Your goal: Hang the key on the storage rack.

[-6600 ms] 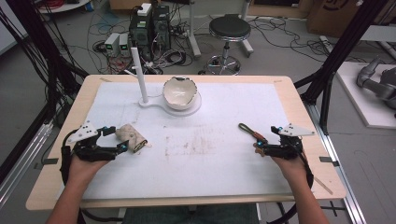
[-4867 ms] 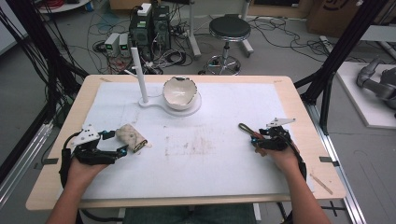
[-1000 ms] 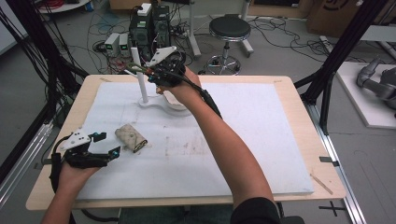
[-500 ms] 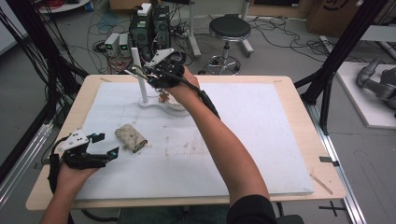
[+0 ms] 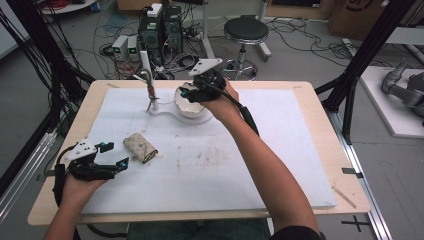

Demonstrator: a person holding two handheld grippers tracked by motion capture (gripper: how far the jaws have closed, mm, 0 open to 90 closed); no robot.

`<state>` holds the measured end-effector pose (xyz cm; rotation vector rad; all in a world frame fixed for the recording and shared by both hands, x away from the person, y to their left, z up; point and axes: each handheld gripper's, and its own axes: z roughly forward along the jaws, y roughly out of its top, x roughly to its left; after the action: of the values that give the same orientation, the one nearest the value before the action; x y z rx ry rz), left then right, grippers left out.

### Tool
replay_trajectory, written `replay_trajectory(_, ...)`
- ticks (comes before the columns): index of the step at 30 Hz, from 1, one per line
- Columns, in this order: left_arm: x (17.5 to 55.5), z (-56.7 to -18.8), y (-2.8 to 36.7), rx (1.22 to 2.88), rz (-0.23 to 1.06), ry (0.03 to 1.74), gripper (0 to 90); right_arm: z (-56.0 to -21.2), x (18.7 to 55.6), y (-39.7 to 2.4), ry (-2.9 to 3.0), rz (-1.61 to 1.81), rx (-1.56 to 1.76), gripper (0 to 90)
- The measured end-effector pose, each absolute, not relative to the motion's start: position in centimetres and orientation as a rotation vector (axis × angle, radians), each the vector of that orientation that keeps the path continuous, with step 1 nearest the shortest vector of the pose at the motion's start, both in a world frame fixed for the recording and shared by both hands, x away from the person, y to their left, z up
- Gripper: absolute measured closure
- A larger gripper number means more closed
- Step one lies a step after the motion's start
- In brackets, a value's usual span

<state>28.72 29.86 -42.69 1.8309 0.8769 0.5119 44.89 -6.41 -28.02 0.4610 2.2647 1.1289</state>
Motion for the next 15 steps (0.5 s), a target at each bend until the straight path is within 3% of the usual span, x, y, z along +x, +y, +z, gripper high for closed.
replay_trajectory(3,28.8,-42.7,29.8,1.832,0.508,0.874,16.4,-27.8,44.1,-8.6,2.280,1.123,0.511,31.1)
replay_trajectory(15,29.2,-42.6,29.1,1.841,0.502,0.852,16.5,-29.6,40.9,-16.3,2.178,1.209,0.630,29.8)
